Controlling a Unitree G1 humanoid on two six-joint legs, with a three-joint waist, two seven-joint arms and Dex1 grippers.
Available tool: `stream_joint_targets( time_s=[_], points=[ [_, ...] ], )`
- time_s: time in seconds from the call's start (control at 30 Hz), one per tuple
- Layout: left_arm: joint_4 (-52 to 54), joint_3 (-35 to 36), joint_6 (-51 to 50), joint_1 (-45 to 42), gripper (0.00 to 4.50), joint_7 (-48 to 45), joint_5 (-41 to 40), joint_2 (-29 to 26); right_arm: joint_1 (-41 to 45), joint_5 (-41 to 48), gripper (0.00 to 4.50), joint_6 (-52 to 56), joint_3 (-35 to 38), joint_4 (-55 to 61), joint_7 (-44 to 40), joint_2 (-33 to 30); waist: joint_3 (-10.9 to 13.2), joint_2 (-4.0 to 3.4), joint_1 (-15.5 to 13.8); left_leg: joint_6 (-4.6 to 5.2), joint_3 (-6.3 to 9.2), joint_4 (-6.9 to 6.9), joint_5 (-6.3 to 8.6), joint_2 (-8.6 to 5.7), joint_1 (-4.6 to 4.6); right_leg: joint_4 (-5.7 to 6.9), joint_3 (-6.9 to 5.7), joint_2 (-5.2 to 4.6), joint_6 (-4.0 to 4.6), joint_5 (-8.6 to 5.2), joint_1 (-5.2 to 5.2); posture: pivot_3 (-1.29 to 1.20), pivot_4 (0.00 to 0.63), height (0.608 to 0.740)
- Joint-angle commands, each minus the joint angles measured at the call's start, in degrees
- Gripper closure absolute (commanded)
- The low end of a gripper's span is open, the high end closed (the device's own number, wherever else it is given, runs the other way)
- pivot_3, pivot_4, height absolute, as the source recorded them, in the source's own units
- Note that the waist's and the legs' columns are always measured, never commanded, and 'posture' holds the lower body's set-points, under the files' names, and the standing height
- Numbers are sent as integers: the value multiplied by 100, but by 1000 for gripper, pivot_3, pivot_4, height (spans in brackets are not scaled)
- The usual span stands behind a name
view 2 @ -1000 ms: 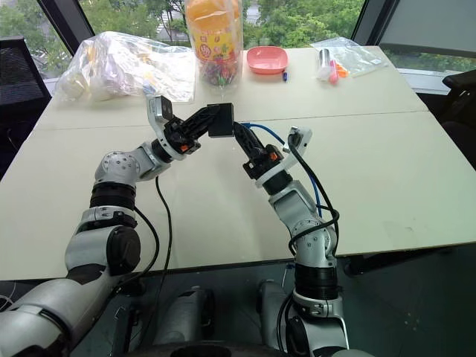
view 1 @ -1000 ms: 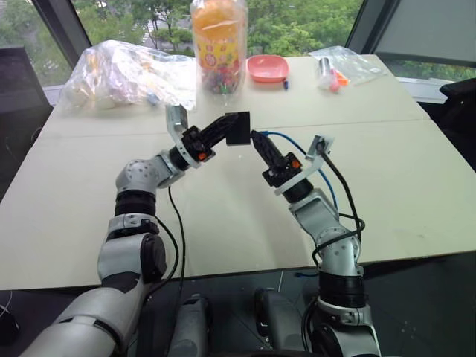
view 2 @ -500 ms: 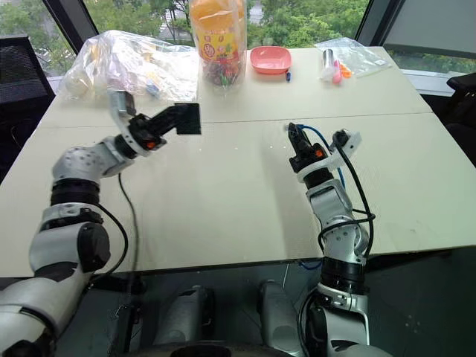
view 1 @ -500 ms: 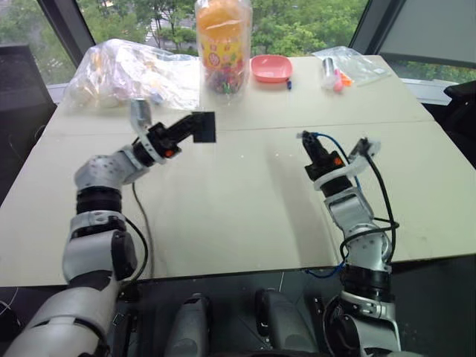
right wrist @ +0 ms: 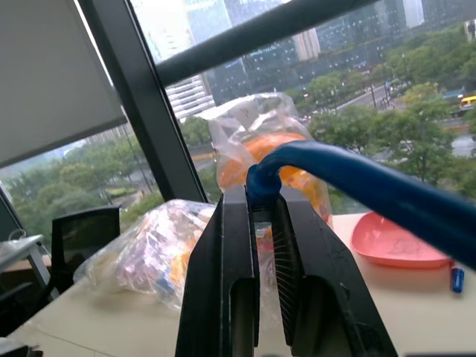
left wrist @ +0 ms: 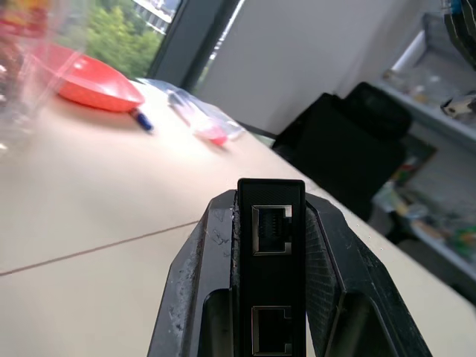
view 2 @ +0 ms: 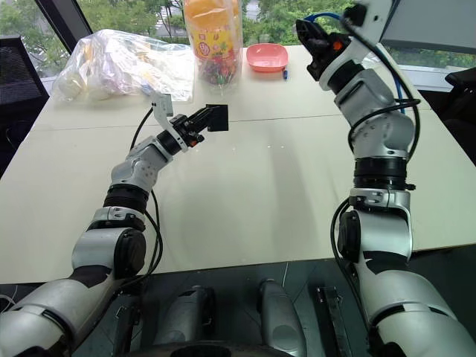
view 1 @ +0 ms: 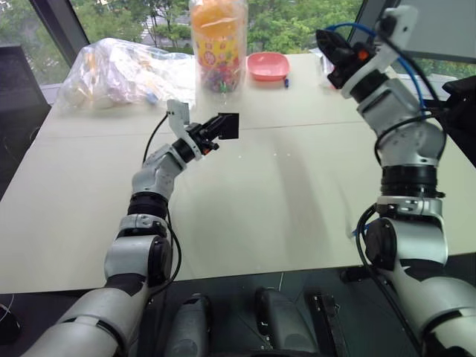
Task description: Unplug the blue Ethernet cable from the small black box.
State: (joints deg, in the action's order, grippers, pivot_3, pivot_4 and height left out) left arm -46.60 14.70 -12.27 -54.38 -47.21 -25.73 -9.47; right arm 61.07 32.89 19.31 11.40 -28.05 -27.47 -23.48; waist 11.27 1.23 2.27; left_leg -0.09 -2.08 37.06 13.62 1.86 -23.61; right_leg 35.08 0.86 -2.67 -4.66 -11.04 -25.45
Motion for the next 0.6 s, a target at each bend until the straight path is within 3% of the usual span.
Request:
stream_joint_targets(
  time_s=[0.03, 0.17, 0.33, 0.57, 0.6],
  points=[
    [173, -42, 294, -66, 3972, 21, 71, -2, 549, -318, 4455, -890, 63, -341, -244, 128, 0, 0, 1, 0, -3, 1, 0, -2, -2, -2, 2, -2, -4, 2, -1, 0, 150, 740],
    [427, -315, 557, 106, 3972, 26, 356, -14, 553, -528, 4455, -778, -6, -1066, -342, 270, -1, 1, 0, 0, -4, 2, 0, -2, -4, -3, 4, -2, -8, 4, -2, 0, 150, 740],
    [938, -875, 1211, 456, 3972, 270, 1036, -65, -249, -1371, 4455, -302, -466, -2181, 31, 233, -6, 10, -72, -1, -3, 3, 0, -1, 1, -3, 3, -6, -6, 4, 6, 0, 150, 740],
    [1185, -1112, 1675, 774, 3972, 822, 1436, 78, -630, -1734, 4455, -597, -447, -2628, 61, 298, 0, -6, -114, -1, -32, 7, -1, -1, -2, 2, 30, -3, -8, 6, -13, 0, 150, 740],
    [1196, -1127, 1717, 799, 3972, 912, 1471, 102, -636, -1767, 4084, -624, -432, -2638, 86, 301, 0, -6, -115, -1, -33, 7, -1, -1, 1, 3, 31, -3, -9, 6, -12, 0, 150, 740]
  ],
)
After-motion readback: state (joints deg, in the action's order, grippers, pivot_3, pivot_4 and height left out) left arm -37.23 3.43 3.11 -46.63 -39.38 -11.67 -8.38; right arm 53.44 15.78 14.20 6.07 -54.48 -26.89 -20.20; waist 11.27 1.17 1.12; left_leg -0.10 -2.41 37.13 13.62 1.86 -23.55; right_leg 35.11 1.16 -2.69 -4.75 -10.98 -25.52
